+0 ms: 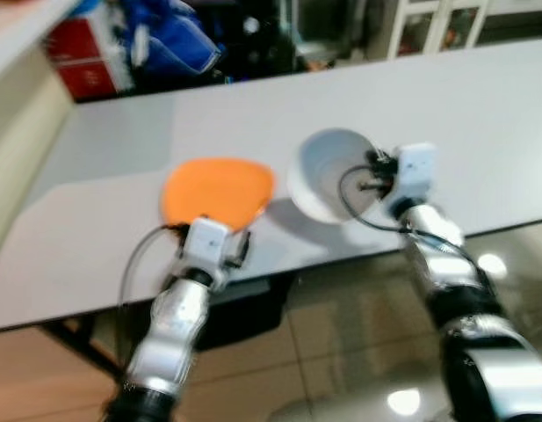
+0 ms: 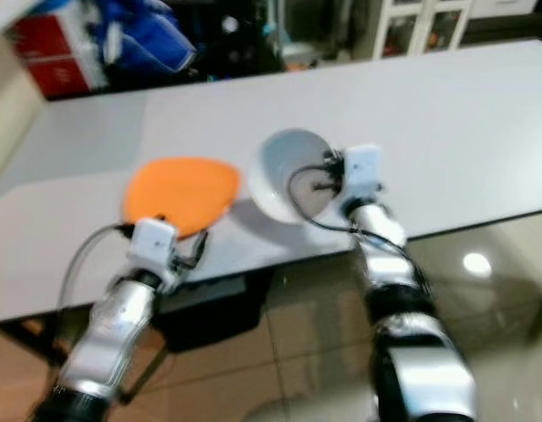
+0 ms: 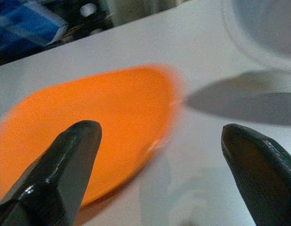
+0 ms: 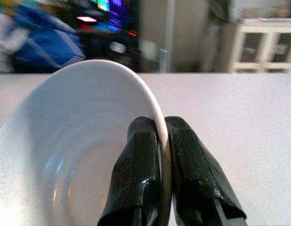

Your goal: Setting the table

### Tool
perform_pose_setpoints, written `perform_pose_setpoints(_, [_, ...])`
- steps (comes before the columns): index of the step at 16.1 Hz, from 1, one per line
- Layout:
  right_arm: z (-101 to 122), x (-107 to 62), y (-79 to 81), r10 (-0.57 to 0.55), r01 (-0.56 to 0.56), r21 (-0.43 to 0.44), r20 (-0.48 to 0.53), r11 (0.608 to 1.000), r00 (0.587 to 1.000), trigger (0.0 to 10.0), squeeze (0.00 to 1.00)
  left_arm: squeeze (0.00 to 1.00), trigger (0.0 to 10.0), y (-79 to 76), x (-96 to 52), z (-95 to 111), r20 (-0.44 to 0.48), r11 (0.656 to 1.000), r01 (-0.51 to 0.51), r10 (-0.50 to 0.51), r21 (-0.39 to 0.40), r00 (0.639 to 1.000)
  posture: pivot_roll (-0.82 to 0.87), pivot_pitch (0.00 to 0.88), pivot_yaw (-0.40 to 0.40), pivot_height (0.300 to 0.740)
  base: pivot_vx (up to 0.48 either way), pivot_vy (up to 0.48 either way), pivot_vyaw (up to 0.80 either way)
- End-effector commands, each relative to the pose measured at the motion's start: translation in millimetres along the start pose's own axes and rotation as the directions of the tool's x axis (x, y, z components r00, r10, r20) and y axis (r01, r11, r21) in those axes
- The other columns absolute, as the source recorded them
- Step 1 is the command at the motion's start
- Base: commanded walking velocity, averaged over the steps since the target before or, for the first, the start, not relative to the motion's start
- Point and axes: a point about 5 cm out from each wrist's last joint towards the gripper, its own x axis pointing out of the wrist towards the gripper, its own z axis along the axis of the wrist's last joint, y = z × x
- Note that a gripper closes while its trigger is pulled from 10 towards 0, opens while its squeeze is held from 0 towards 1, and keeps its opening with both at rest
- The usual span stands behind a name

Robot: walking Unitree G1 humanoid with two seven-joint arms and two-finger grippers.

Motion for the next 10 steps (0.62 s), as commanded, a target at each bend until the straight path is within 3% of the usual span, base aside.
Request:
perform_pose_setpoints(1, [19,9.0,11.3,0.039,-0.039,-0.007,0.076,0.999,0.996,10.0,0.0,0.0,10.0,12.5,-1.9,2,0.016,0.999,-0.034,0.034,0.017,0.999,0.01,0.01,0.075,0.74,0.439,0.0,0.0])
perform_pose_setpoints(3, [30,10.3,26.4,0.153,-0.145,-0.068,0.122,0.987,0.981,10.0,0.0,0.0,10.0,14.3,-2.1,4,0.028,0.999,-0.049,0.048,0.007,0.998,0.01,0.007,0.073,0.74,0.223,0.0,0.0])
perform_pose_setpoints(5, [67,12.8,52.2,0.349,-0.328,-0.123,0.243,0.937,0.905,10.0,0.0,0.0,10.0,14.5,-1.6,4,0.03,0.998,-0.055,0.055,0.005,0.998,0.01,0.003,0.069,0.74,0.0,0.0,0.0])
perform_pose_setpoints(8, [93,18.8,52.1,0.361,-0.353,-0.085,0.304,0.932,0.881,10.0,0.0,0.0,10.0,14.5,-1.1,4,0.037,0.998,-0.063,0.063,-0.004,0.997,0.02,0.003,0.066,0.74,0.0,0.0,0.0])
perform_pose_setpoints(10, [109,30.8,40.5,0.279,-0.31,0.056,0.31,0.949,0.909,10.0,0.0,0.0,10.0,14.4,-1.3,5,0.04,0.998,-0.069,0.07,-0.01,0.997,0.02,0.007,0.062,0.74,0.0,0.0,0.0])
